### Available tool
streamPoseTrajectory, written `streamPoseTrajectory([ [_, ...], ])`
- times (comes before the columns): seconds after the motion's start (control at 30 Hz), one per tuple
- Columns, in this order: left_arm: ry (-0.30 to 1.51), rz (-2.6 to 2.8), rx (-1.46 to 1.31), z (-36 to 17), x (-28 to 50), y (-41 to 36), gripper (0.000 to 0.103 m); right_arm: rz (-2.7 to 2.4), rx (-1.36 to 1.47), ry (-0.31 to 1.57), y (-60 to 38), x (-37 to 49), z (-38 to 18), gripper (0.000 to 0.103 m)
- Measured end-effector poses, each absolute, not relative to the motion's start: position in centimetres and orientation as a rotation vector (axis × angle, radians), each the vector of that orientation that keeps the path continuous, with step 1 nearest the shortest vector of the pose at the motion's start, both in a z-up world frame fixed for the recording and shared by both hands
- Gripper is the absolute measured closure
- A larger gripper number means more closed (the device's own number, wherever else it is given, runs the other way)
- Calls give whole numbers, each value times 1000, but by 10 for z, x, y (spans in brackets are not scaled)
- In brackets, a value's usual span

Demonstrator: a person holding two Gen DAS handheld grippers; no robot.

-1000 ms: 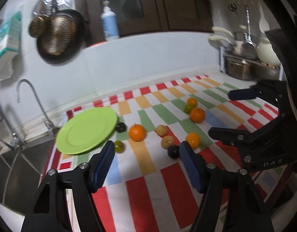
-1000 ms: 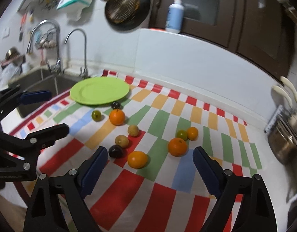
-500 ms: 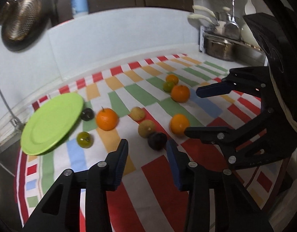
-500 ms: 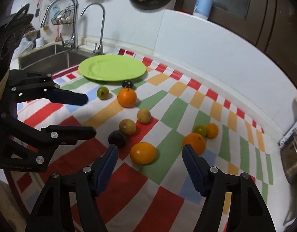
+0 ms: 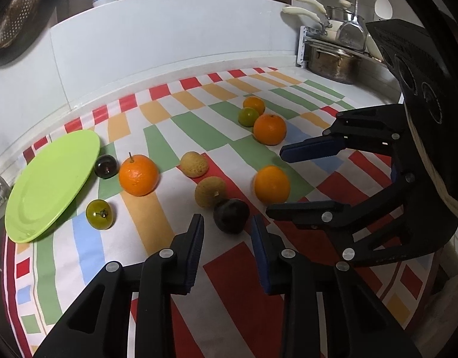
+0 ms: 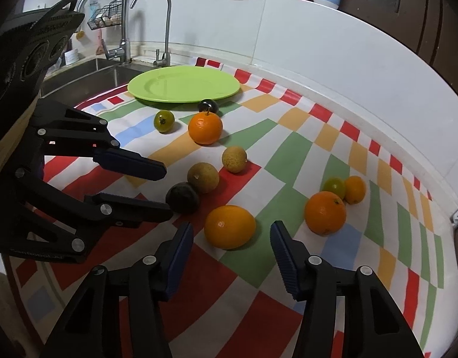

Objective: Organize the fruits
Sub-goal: 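Grasp a dark plum with the left tool while the right tool grasps an orange, then carry the plum onto the green plate and open the left tool while the right tool releases the orange there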

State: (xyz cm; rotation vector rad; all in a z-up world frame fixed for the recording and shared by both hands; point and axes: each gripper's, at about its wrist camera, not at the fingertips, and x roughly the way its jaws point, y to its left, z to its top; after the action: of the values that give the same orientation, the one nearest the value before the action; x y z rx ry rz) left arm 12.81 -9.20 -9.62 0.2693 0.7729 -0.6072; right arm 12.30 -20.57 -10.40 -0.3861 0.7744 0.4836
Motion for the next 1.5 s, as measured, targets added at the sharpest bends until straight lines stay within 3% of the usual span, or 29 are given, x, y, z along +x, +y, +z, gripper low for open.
streamPoseTrajectory([
  [0.3, 808, -623, 242, -99, 137, -96, 71, 525, -362, 813, -207, 131, -109, 54],
  [0.4, 829, -624, 224, -101, 141, -98, 71, 522, -338, 831, -211, 133, -111, 64],
  [0.83, 861, -600, 201, -102, 146, -100, 75, 491, -264, 842, -221, 130, -108, 64],
  [1.5, 728, -375, 55, -44, 117, -28, 75, 466, -177, 722, -183, 119, -59, 64],
])
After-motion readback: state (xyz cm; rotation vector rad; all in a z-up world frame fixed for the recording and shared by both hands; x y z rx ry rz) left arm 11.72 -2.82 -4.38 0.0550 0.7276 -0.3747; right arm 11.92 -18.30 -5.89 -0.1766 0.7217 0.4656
